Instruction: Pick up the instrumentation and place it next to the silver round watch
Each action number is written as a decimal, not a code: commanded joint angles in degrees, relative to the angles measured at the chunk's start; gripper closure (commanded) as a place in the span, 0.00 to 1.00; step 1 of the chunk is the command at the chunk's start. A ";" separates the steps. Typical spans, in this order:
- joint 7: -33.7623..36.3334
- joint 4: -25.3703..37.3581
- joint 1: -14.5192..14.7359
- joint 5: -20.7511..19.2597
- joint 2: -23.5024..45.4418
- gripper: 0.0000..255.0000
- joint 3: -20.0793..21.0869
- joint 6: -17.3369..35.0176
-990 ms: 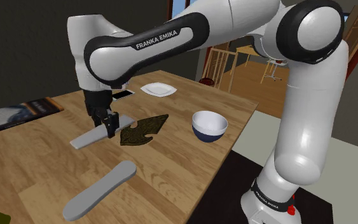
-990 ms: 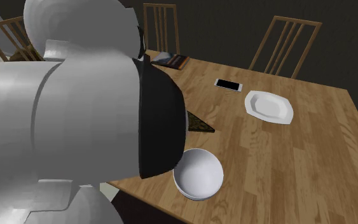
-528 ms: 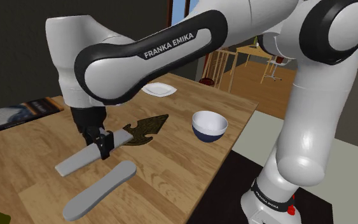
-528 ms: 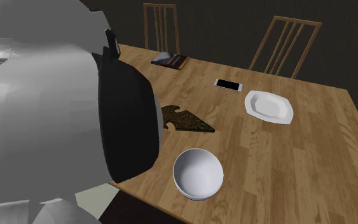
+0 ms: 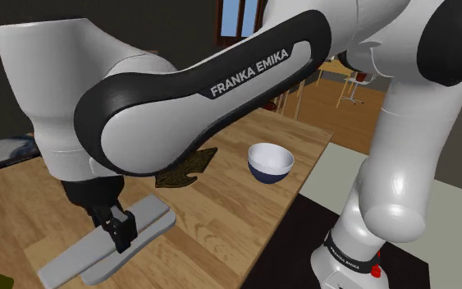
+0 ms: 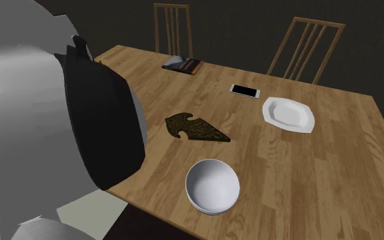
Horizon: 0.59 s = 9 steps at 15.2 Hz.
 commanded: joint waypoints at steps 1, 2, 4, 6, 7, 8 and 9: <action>2.42 -0.23 1.40 0.11 -0.34 1.00 0.97 -0.14; 3.87 -0.03 2.29 -0.14 -0.08 1.00 1.44 -0.24; 6.86 0.60 4.15 -0.81 0.66 1.00 2.37 -0.50; 9.95 1.50 6.17 -1.68 1.66 1.00 3.19 -0.86; 11.53 2.05 7.24 -2.19 2.27 1.00 3.57 -1.09; 13.12 2.68 8.35 -2.75 2.94 1.00 3.91 -1.34; 14.72 3.38 9.52 -3.34 3.67 1.00 4.21 -1.62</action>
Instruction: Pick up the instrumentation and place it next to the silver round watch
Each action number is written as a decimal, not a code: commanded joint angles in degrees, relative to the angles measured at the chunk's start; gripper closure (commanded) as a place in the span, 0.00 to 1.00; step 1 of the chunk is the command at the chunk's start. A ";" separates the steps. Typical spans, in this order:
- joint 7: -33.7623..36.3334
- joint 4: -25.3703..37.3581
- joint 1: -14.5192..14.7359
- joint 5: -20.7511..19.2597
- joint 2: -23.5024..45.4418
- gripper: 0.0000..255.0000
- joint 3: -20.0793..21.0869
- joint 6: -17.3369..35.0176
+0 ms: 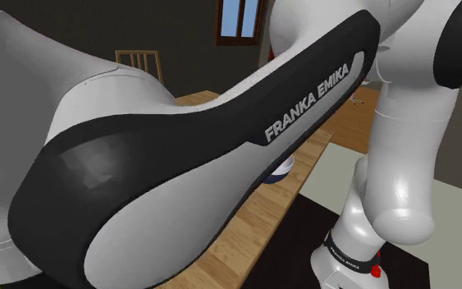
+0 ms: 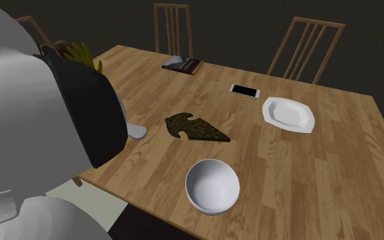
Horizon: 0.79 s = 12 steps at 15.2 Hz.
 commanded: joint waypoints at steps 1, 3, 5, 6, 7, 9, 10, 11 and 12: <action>3.26 1.02 2.26 -1.13 1.31 1.00 0.61 -0.30; 3.64 0.08 2.43 -1.69 1.90 1.00 0.39 1.05; 4.05 -0.81 2.63 -2.30 2.55 1.00 0.14 2.37; 4.27 -1.24 2.73 -2.62 2.89 1.00 0.01 3.02; 4.49 -1.65 2.84 -2.96 3.24 1.00 -0.12 3.67; 4.96 -2.42 3.09 -3.66 3.98 1.00 -0.42 4.95; 5.21 -2.79 3.22 -4.03 4.36 1.00 -0.58 5.59; 5.46 -3.15 3.36 -4.40 4.76 1.00 -0.75 6.21; 5.71 -3.49 3.50 -4.79 5.16 1.00 -0.93 6.84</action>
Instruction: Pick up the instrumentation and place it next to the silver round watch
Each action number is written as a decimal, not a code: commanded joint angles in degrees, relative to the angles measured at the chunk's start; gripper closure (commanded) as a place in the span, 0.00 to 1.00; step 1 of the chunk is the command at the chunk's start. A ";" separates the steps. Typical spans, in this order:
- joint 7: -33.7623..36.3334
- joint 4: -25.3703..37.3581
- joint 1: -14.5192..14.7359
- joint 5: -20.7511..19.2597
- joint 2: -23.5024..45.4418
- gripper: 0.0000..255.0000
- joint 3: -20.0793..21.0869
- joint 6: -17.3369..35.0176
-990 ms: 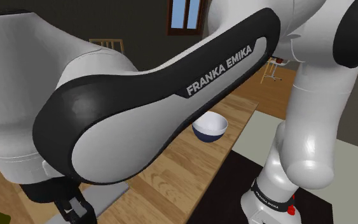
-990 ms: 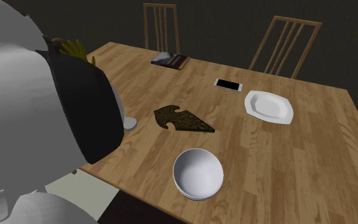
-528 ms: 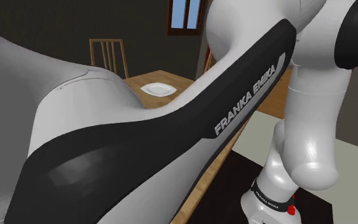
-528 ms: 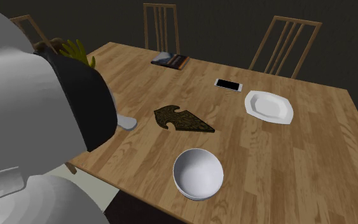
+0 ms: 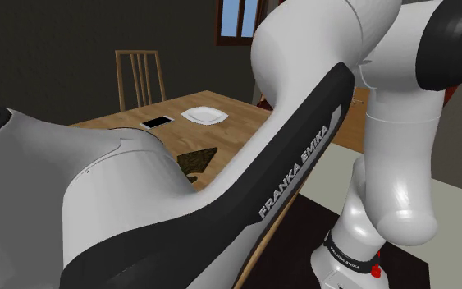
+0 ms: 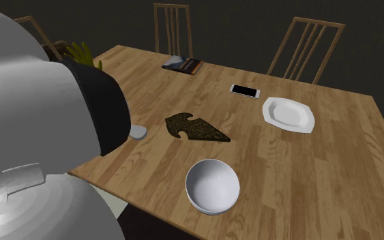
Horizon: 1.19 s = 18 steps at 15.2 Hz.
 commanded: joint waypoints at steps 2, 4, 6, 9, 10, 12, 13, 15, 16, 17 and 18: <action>0.83 -0.98 0.48 -1.25 1.30 1.00 -0.58 1.93; 1.38 -1.57 0.82 -2.09 2.17 1.00 -1.00 3.14; 1.94 -2.10 1.18 -2.95 3.08 1.00 -1.46 4.32; 2.06 -2.21 1.27 -3.14 3.28 1.00 -1.57 4.58; 2.06 -2.21 1.27 -3.14 3.28 1.00 -1.57 4.58; 2.06 -2.21 1.27 -3.14 3.28 1.00 -1.57 4.58; 2.06 -2.21 1.27 -3.14 3.28 1.00 -1.57 4.58; 2.06 -2.21 1.27 -3.14 3.28 0.00 -1.57 4.57; 2.06 -2.22 1.26 -3.14 3.27 0.00 -1.57 4.58; 2.06 -2.22 1.27 -3.14 3.27 0.00 -1.57 4.58; 2.06 -2.22 1.27 -3.14 3.27 0.00 -1.57 4.58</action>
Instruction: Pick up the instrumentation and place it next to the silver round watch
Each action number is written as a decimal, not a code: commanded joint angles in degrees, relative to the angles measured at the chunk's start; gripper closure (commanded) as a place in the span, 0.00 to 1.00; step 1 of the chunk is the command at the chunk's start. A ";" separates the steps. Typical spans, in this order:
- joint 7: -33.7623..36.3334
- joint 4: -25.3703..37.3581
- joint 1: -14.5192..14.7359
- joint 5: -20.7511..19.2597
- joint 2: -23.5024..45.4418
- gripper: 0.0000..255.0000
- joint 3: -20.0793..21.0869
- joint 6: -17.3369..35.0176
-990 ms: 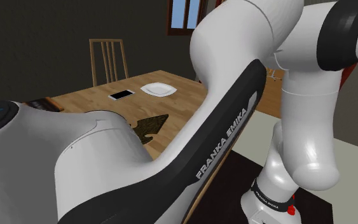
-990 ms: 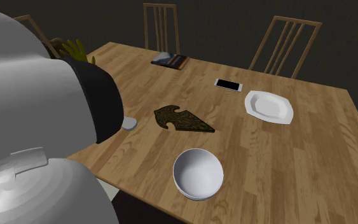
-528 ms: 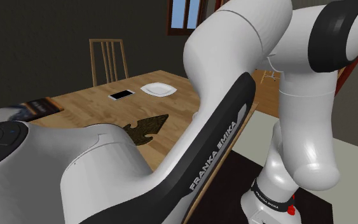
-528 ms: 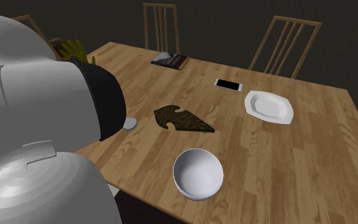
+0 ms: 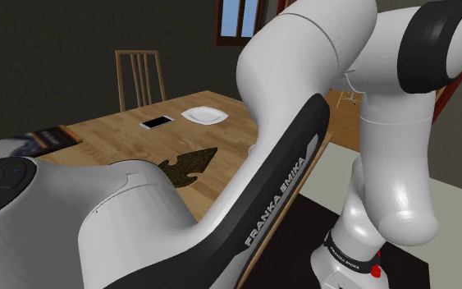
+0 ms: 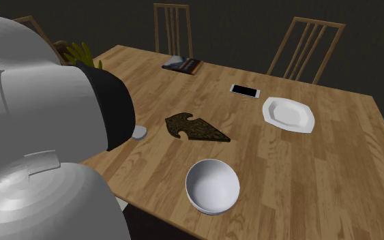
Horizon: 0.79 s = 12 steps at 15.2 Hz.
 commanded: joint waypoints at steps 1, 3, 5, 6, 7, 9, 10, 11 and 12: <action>0.00 0.00 0.00 0.00 0.00 0.00 0.00 0.00; -0.69 0.68 -0.45 1.07 -1.12 0.00 0.59 -1.49; -1.97 2.27 -1.26 3.05 -3.20 0.00 1.62 -4.56; -2.44 2.99 -1.51 3.78 -3.96 0.00 1.95 -5.81; -2.44 2.99 -1.51 3.78 -3.96 0.00 1.95 -5.81; -2.44 2.99 -1.51 3.78 -3.97 0.00 1.95 -5.80; -2.44 2.99 -1.51 3.78 -3.97 0.00 1.95 -5.81; -2.44 2.99 -1.51 3.78 -3.96 0.00 1.95 -5.81; -2.44 2.99 -1.51 3.78 -3.96 0.00 1.95 -5.81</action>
